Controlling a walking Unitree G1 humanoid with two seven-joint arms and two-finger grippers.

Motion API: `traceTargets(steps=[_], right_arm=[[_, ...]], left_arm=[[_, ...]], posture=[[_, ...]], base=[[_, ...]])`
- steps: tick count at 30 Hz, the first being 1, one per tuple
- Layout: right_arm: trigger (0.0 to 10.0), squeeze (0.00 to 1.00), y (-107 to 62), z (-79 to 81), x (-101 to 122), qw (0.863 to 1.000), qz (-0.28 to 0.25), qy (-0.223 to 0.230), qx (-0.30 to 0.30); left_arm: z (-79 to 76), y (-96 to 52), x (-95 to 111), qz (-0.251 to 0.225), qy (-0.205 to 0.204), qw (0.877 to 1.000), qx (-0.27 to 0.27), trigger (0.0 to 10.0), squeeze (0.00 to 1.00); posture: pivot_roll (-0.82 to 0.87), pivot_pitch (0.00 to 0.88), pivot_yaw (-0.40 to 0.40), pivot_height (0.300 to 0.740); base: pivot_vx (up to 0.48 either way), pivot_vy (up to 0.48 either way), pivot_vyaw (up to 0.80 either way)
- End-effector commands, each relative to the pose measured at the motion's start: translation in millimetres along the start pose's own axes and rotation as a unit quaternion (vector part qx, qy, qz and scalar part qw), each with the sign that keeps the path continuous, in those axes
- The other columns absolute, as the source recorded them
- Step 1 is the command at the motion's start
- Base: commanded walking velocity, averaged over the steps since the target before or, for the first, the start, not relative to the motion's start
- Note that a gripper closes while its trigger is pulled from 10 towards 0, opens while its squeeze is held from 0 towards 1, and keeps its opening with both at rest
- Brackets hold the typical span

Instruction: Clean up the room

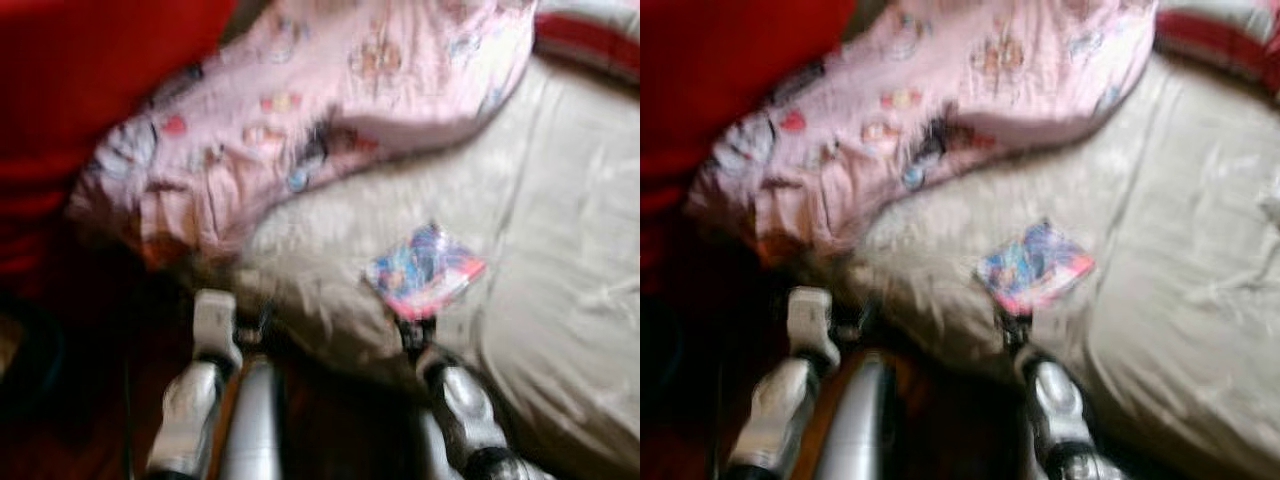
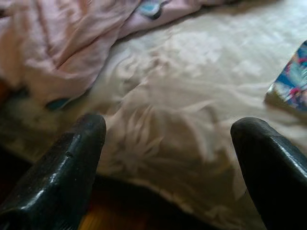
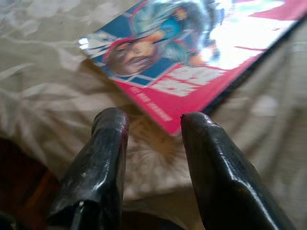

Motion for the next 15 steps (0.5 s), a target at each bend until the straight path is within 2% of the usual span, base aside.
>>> traceTargets(steps=[1, 5, 15], right_arm=[[10.0, 0.00, -0.4, 1.1, -2.0, 1.000, 0.003, 0.020, -0.001], [10.0, 0.00, 3.4, 6.1, 5.5, 1.000, -0.004, 0.023, 0.007], [10.0, 0.00, 3.5, 6.3, 5.6, 1.000, -0.004, 0.024, 0.007]], left_arm=[[-1.2, 0.4, 3.5, -0.002, 0.005, 1.000, -0.002, 10.0, 0.00], [0.0, 0.2, 7.0, -0.008, 0.007, 1.000, 0.002, 10.0, 0.00], [0.2, 0.1, 7.0, -0.008, 0.008, 1.000, 0.003, 10.0, 0.00]], posture=[[0.17, 0.283, 0.014, 0.599], [0.17, 0.289, 0.014, 0.599], [0.17, 0.289, 0.014, 0.599]], base=[[0.000, 0.000, 0.00], [0.000, 0.000, 0.00], [0.000, 0.000, 0.00]])
Point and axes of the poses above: a point about 5 cm out from each wrist's last joint towards the gripper, its own y axis pointing out of the wrist towards the gripper, its own x axis along the axis of the wrist's last joint, z = x × y, the point moved 5 cm from there along y, pointing out of the wrist towards the gripper, and after that the axes turned 13 degrees about -y, right-handed, at the moved point
